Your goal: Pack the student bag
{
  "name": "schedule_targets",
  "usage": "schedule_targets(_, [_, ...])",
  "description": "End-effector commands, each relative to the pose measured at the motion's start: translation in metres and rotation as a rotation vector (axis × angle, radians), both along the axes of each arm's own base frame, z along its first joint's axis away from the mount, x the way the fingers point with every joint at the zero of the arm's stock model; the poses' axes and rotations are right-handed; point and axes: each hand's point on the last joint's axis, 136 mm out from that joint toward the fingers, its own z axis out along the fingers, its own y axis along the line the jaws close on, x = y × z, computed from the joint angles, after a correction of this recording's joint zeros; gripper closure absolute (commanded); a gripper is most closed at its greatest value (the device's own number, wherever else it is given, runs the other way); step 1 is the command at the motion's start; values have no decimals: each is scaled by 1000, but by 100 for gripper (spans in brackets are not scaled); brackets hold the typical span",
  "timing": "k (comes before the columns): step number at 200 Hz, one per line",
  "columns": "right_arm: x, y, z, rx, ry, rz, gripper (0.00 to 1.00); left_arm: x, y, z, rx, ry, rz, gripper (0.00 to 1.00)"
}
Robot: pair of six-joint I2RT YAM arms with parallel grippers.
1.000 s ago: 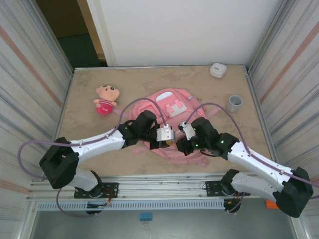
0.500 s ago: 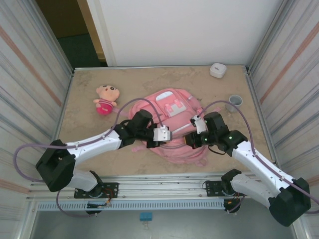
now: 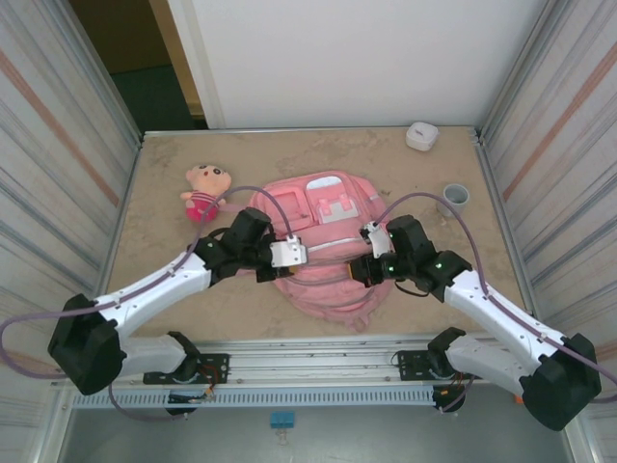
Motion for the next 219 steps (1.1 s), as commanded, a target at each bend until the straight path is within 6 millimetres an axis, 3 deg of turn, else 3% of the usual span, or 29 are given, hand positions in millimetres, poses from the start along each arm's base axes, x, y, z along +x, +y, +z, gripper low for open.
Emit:
schedule_targets(1, [0,5,7,28,12,-12,100,-11,2,23,-65,28,16,46])
schedule_targets(20, [-2,7,6,24,15,-2,100,-25,-30,47,-166,2,-59,38])
schedule_targets(39, [-3,9,8,25,10,9,100,-30,-56,54,-180,-21,-93,37])
schedule_targets(77, [-7,10,12,24,0,29,100,-21,-98,39,-111,-77,-104,42])
schedule_targets(95, [-9,10,14,27,0,38,100,-6,-104,28,-82,-93,-59,53])
schedule_targets(119, [-10,4,15,16,-7,22,100,3,-96,0,43,-113,-56,68])
schedule_targets(136, [-8,-5,17,21,-6,-3,100,4,-83,-14,84,-107,-50,100])
schedule_targets(182, [10,-59,3,-28,30,-182,100,-7,-24,-19,113,-53,-69,100])
schedule_targets(219, [8,-45,6,28,40,-123,100,-11,9,-28,157,-23,-26,100])
